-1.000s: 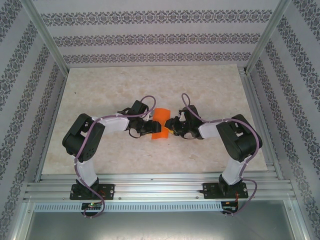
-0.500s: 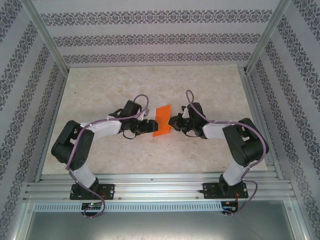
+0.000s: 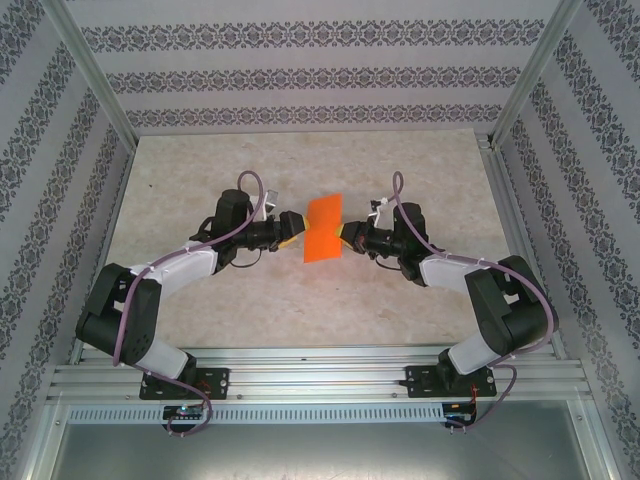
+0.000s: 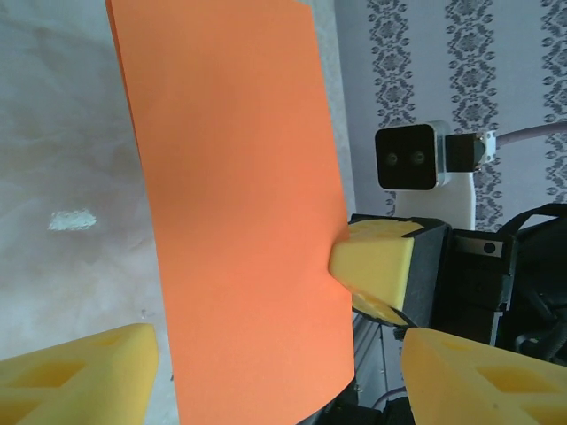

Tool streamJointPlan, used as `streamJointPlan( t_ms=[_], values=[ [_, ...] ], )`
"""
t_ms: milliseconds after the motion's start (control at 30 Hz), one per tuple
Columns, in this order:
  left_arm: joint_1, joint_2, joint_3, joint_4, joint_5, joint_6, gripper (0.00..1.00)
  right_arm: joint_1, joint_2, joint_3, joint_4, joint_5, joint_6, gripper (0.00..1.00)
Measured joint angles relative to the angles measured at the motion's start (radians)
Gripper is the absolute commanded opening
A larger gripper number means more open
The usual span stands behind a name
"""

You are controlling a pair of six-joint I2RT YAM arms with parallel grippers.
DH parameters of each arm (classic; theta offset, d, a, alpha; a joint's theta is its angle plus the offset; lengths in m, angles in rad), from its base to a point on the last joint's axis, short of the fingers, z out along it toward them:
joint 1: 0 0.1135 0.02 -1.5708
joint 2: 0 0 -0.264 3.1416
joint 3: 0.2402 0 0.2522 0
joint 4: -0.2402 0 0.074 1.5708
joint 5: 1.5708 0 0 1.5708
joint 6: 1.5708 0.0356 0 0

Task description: Fold a paper plane with a square sheet of paper (fold left side to right side)

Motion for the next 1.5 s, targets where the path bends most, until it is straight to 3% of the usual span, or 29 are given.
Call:
streamJointPlan(
  t_ms=[367,1067,1233,1367,1500],
  values=[
    [0.000,0.048,-0.004,0.066,0.021,-0.054,0.72,0.021,0.000,-0.011,0.170,-0.048,0.126,0.00],
    [0.003,0.062,-0.010,0.146,0.035,-0.100,0.17,0.037,0.048,-0.027,0.194,-0.098,0.150,0.01],
    [0.002,0.061,-0.023,0.134,0.023,-0.088,0.01,0.037,0.048,-0.028,0.132,-0.099,0.111,0.10],
    [0.003,0.061,-0.042,0.125,0.009,-0.077,0.00,0.031,0.040,-0.028,0.060,-0.092,0.058,0.24],
    [0.002,0.063,-0.068,0.122,-0.016,-0.070,0.00,0.017,-0.034,-0.016,-0.166,-0.021,-0.101,0.37]
  ],
)
